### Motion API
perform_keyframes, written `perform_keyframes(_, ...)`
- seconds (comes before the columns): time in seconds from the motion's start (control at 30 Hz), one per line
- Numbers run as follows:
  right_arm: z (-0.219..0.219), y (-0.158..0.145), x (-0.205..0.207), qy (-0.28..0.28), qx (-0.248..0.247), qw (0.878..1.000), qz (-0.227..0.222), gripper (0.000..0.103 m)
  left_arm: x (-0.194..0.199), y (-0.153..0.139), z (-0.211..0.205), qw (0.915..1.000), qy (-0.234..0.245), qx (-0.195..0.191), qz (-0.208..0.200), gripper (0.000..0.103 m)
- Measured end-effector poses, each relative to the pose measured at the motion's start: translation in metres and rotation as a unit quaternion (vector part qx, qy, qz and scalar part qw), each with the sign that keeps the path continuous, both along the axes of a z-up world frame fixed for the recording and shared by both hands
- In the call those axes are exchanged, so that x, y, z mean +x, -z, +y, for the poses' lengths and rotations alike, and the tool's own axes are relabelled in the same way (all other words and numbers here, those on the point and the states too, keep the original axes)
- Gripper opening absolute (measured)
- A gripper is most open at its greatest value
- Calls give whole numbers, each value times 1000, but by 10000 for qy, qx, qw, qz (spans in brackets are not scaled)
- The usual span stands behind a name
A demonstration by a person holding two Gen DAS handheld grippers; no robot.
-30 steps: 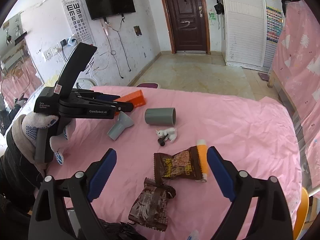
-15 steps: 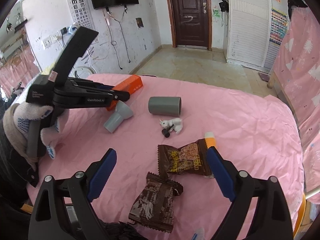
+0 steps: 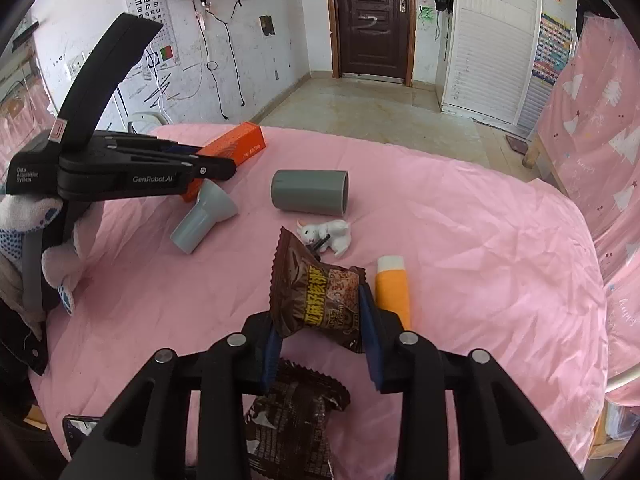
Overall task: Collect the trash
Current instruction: 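Grasp the orange box with the left tool while the right tool grasps the brown snack packet, then lift the orange box and the brown snack packet off the bed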
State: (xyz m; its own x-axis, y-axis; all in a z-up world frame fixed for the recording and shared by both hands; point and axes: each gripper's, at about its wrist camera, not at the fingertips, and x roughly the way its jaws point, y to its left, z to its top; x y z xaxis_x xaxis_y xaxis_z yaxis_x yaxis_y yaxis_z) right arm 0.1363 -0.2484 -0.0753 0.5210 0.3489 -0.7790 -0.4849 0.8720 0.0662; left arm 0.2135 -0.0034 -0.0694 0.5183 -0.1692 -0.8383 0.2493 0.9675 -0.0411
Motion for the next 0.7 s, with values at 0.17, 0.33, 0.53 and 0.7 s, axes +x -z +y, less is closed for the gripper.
perform_keyframes(0.17,-7,-11,-4,23,215,9996,-188,23,-10,-14,3,9997,-76,-65,-234,22)
perform_keyframes(0.33,-18,-28,-13,21,412,9984,-398,23,-26,-37,0,9984,-127,-148,-521,22)
perform_keyframes(0.53,-39,-39,-23,74,574,9970,-523,23,-40,-55,-11,9976,-149,-69,-675,22)
perform_keyframes(0.7,-56,-46,-29,191,700,9955,-610,23,-51,-68,-29,9967,-72,45,-804,22)
